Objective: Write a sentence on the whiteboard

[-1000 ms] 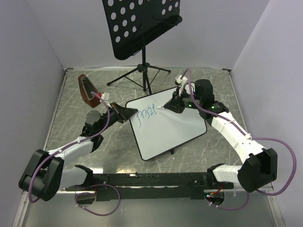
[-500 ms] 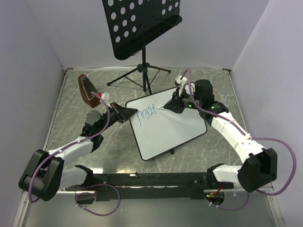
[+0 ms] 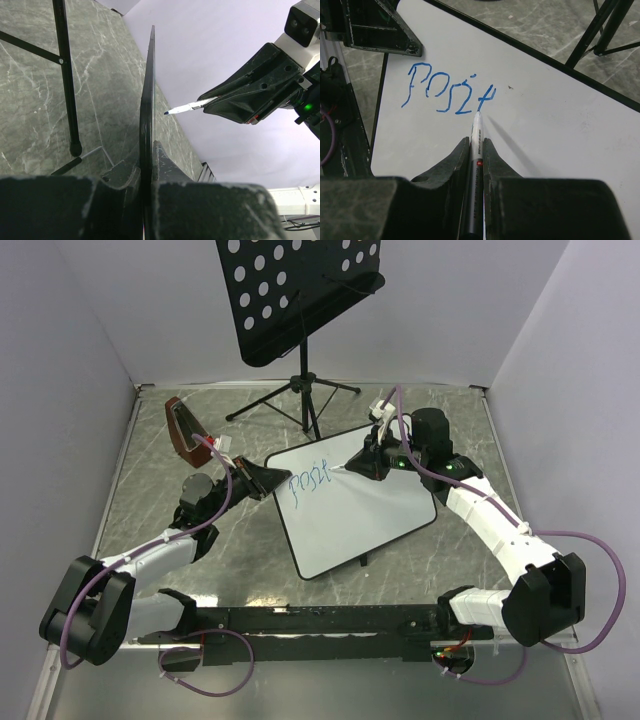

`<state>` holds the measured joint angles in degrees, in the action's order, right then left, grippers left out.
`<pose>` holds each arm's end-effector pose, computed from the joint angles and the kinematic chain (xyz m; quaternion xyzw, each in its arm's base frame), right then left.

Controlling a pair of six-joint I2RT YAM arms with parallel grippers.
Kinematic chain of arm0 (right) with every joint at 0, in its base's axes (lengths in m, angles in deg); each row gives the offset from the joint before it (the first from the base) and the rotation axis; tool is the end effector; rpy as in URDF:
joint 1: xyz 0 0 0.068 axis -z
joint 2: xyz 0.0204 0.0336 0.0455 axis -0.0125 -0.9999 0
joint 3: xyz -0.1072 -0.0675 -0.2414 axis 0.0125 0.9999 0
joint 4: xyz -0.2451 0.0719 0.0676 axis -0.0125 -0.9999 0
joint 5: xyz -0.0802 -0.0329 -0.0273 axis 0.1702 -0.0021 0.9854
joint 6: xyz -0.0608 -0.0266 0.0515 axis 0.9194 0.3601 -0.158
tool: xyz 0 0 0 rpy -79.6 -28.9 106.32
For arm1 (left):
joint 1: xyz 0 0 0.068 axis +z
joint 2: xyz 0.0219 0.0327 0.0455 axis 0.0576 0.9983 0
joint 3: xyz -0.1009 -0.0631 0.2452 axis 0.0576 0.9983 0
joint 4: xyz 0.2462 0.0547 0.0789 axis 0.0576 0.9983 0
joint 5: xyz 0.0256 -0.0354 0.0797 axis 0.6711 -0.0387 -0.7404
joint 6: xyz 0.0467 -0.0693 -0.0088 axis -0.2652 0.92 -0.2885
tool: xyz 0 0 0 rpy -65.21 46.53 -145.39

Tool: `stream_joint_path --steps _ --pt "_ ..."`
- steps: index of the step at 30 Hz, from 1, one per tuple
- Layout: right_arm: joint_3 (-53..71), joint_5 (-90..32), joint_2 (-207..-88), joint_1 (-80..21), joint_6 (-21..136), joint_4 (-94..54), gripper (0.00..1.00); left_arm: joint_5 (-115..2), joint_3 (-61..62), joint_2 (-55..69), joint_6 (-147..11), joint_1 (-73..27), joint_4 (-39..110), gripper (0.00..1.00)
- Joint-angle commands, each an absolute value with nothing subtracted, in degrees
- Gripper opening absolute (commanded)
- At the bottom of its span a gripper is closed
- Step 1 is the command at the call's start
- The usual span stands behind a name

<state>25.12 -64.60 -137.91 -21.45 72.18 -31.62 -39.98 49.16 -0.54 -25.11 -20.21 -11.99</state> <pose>0.2709 0.1560 0.3181 -0.3844 0.7100 0.3615 0.4663 0.2449 -0.1400 0.2416 -0.0259 0.6745 -0.5687 0.4701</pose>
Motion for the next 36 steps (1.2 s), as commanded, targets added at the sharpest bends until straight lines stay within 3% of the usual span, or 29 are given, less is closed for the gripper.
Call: stream_joint_path --steps 1,36 --pt "24.51 -65.84 -137.69 -21.20 73.33 -28.84 0.00 -39.10 48.54 -2.74 -26.80 -20.52 -18.59 0.01" --pt "24.51 -66.72 -137.42 -21.28 72.89 -28.57 0.00 -39.18 48.46 -2.92 -26.80 -20.52 -18.51 0.01"
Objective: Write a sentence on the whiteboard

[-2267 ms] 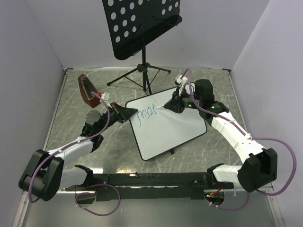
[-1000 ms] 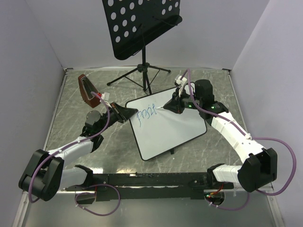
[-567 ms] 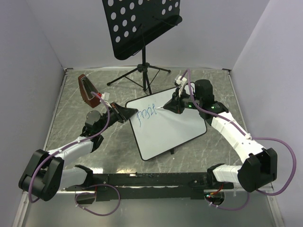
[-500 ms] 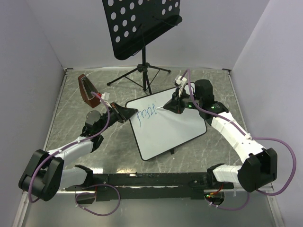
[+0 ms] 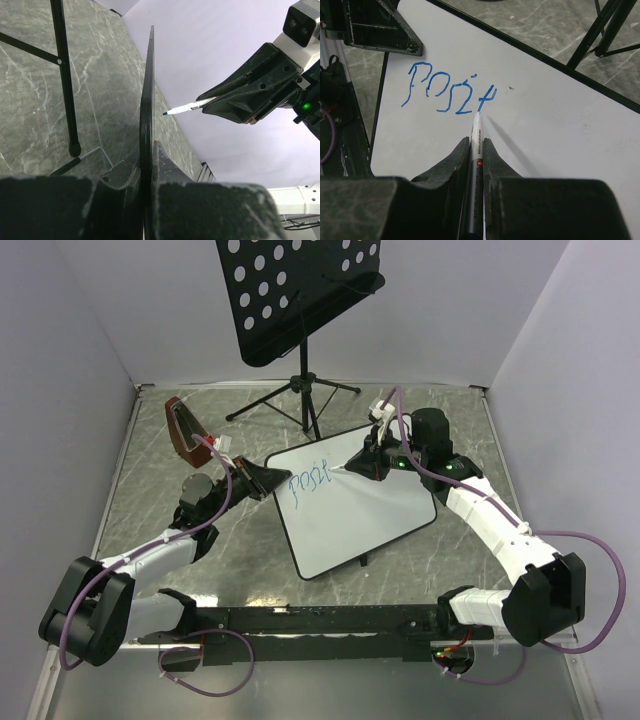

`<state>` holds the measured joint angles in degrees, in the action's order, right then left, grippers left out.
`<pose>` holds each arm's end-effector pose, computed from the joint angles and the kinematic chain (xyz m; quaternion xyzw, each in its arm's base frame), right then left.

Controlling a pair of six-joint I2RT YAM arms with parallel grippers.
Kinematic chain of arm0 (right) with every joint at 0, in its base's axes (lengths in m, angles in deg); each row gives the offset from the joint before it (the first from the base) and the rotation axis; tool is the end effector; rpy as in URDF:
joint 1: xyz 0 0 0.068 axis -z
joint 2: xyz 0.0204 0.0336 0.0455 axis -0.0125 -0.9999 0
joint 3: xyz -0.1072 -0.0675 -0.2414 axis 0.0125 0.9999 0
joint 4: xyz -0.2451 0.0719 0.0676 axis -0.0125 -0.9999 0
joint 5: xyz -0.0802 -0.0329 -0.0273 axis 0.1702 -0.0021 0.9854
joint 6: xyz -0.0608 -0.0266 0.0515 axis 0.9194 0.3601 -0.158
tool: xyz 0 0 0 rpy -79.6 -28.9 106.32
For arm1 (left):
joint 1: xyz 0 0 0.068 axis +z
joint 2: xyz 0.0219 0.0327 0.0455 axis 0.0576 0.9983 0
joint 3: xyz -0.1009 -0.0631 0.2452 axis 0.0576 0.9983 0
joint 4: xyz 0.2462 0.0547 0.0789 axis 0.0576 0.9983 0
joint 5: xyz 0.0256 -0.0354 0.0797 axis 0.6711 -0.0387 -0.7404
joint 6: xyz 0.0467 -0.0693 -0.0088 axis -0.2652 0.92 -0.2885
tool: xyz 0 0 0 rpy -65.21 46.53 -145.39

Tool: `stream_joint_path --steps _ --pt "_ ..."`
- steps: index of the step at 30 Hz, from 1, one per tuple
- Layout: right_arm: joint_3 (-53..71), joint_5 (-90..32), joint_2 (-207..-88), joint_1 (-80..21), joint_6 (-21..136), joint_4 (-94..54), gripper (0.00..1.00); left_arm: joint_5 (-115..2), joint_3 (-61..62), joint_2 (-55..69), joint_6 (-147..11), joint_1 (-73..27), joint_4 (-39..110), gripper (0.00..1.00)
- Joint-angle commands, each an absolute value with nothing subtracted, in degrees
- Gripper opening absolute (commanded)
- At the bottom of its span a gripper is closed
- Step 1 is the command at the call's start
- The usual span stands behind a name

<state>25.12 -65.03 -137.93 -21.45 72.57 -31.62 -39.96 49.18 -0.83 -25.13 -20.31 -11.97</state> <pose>0.2706 0.1563 0.3182 -0.3883 0.7072 0.3627 0.4664 0.2440 -0.1401 0.2427 -0.0243 0.6731 -0.5697 0.4710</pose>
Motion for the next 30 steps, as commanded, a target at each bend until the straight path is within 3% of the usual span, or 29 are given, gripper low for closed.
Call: stream_joint_path --steps 1,30 --pt "24.59 -66.72 -137.42 -21.20 72.80 -28.49 0.00 -39.10 48.46 -3.01 -26.89 -20.43 -18.33 0.01" --pt "23.80 -65.41 -137.42 -21.11 72.54 -28.40 0.00 -39.18 48.89 -3.36 -26.89 -20.52 -18.59 0.01"
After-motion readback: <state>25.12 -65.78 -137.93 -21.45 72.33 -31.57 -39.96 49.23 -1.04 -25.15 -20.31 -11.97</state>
